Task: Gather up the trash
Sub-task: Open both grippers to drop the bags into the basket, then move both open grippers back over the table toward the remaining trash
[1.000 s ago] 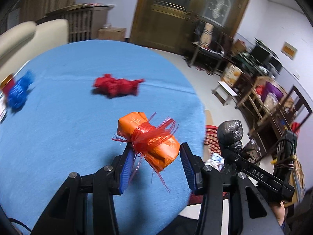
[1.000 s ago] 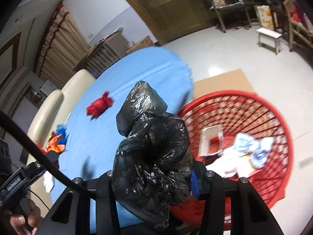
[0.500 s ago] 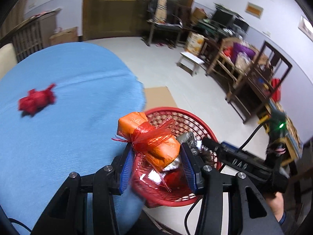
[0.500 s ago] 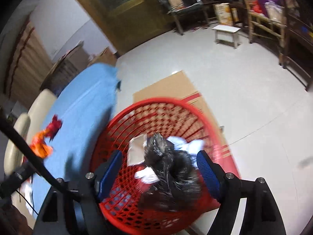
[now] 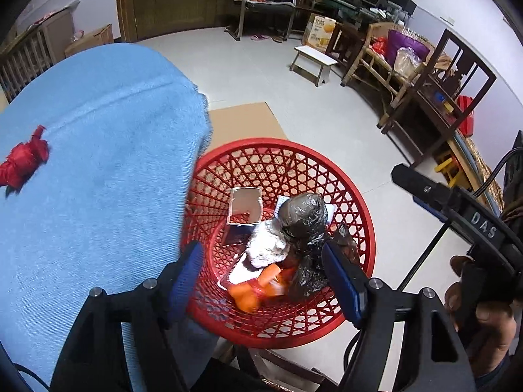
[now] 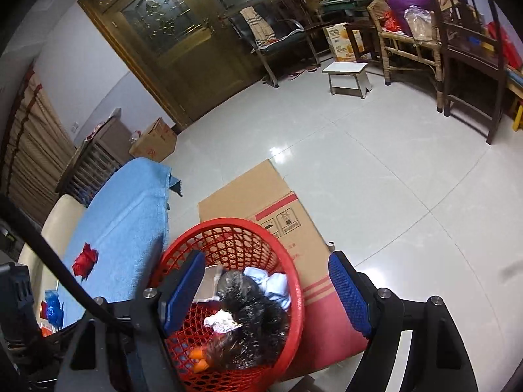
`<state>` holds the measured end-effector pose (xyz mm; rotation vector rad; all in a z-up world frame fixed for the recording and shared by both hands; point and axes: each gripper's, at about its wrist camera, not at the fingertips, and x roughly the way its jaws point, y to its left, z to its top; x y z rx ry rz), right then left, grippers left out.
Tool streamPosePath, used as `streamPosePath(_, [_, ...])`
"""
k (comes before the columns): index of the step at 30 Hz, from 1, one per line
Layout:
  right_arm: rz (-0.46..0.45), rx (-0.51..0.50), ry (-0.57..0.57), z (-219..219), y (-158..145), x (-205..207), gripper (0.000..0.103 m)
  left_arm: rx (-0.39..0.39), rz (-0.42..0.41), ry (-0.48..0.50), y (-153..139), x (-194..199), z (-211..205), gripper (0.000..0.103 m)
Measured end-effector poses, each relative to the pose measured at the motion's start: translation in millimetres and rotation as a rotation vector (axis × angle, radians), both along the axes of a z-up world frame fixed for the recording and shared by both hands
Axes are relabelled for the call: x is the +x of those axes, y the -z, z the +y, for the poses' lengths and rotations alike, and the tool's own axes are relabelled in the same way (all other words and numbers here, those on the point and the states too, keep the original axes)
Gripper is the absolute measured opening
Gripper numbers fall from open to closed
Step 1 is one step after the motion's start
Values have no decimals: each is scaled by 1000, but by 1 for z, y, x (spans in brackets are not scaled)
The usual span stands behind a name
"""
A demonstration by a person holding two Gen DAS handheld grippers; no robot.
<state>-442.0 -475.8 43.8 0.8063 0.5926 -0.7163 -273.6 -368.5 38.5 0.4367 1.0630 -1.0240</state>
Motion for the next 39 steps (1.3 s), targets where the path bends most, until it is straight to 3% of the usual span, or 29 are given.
streamPosePath(15, [31, -78, -200, 61, -31, 84, 81, -108, -31, -201, -34, 57, 83, 75])
streamPosePath(26, [71, -109, -388, 120, -34, 173, 81, -103, -26, -418, -21, 115, 170, 76])
streamPosePath(39, [132, -125, -572, 166, -14, 270, 81, -124, 24, -820, 1, 195, 314, 76])
